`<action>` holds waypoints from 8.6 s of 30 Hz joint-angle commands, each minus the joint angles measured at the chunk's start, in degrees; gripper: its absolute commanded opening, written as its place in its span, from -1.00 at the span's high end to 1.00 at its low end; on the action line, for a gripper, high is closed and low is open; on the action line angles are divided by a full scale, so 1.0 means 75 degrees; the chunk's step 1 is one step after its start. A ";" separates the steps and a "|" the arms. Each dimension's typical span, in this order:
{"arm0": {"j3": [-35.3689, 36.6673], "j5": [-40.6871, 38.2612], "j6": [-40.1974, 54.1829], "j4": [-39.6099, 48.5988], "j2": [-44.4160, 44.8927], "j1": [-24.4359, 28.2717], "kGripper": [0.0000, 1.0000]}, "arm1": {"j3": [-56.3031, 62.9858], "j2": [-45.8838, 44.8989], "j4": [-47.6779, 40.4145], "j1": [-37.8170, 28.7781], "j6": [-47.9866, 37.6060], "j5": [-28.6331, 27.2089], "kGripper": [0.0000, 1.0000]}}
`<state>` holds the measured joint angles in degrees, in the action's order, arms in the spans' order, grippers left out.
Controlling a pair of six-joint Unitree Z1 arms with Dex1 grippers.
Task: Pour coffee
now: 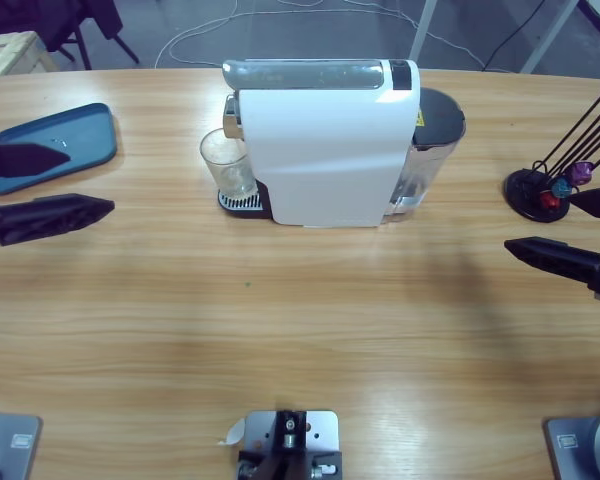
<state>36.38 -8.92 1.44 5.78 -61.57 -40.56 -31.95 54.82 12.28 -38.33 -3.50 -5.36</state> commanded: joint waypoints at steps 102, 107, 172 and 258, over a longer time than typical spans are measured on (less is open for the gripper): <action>0.3043 -0.5427 0.5815 -0.0860 -0.6701 0.2774 -1.00 | -0.0038 0.1386 0.0003 -0.0081 0.0005 0.0222 -1.00; 0.3024 -0.4703 0.5843 -0.0831 -0.6685 0.2488 -1.00 | -0.0029 0.1374 0.0003 -0.0081 0.0002 0.0234 -1.00; 0.2511 -0.3981 0.5250 -0.0806 -0.6108 0.2563 1.00 | -0.0005 0.1269 -0.0009 -0.0081 0.0005 0.0222 -0.97; -0.0524 -0.1541 0.0500 0.1981 0.1540 0.1691 -1.00 | 0.0241 0.0519 -0.0137 -0.0081 0.0314 0.0201 -1.00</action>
<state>35.94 -17.89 7.18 25.88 -50.66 -27.13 -32.01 59.76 11.58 -38.43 -1.92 -3.65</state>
